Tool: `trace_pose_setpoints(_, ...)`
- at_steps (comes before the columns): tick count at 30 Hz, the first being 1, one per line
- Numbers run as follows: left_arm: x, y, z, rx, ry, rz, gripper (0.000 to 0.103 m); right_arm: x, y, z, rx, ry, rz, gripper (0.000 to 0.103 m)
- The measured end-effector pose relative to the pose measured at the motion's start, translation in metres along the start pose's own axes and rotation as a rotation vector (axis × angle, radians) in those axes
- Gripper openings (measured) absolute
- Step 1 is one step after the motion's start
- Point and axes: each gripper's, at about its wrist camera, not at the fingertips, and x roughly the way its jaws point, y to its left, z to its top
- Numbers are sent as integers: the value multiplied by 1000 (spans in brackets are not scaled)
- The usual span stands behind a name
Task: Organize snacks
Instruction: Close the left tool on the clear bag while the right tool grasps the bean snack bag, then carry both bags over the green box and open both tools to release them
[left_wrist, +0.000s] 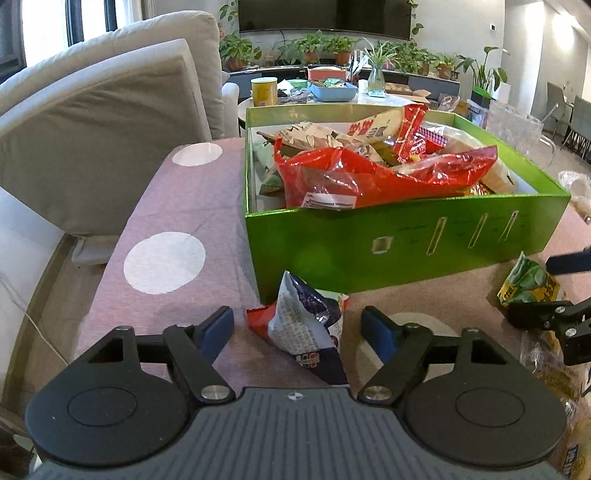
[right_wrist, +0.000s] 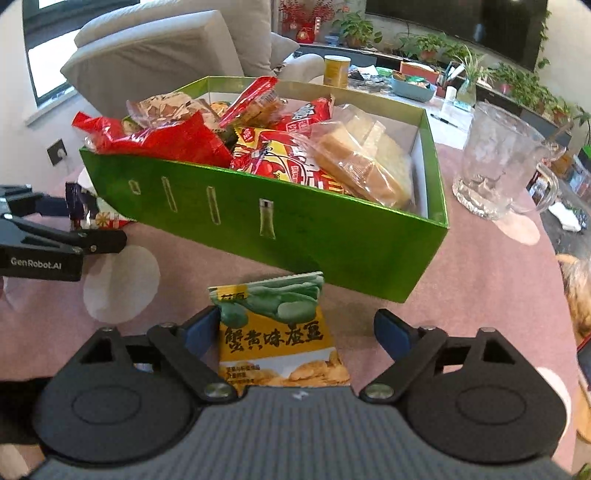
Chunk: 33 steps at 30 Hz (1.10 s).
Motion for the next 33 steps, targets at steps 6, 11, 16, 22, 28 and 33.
trace_pose_setpoints(6,-4,-2,-1,15,-9,2,52,-7,5,0,16,-21,5,78)
trace_pose_setpoints(11,-16,-4,-2,30,-15,-16,43,-21,8,-4,46,-55,-1,78)
trace_pose_setpoints(16,-35,-4,-4,24,-33,-36,34,-41,9,-2,67,-101,-10,78)
trace_pose_setpoints(22,-58,-5,-5,19,-69,-49,31,-66,11,-2,96,-157,-8,78)
trace_pose_setpoints(28,-83,-7,-4,24,-125,-58,31,-83,15,-2,104,-200,-7,78)
trace_pose_setpoints(33,-98,-13,0,37,-165,-68,31,-93,22,1,106,-234,-2,78)
